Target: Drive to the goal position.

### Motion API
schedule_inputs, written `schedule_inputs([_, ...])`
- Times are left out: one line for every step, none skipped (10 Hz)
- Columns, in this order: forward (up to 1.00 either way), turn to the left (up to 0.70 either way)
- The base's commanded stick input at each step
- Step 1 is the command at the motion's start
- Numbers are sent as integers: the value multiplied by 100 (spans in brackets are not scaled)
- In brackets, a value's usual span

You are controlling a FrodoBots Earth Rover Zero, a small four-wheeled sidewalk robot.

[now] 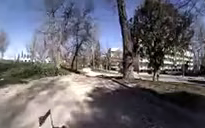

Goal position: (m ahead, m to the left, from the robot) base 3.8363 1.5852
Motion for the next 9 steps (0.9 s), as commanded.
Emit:
schedule_inputs([98,4])
schedule_inputs([98,0])
schedule_inputs([98,0])
schedule_inputs([98,0])
schedule_inputs([98,0])
schedule_inputs([98,0])
schedule_inputs([98,0])
schedule_inputs([98,0])
schedule_inputs([98,0])
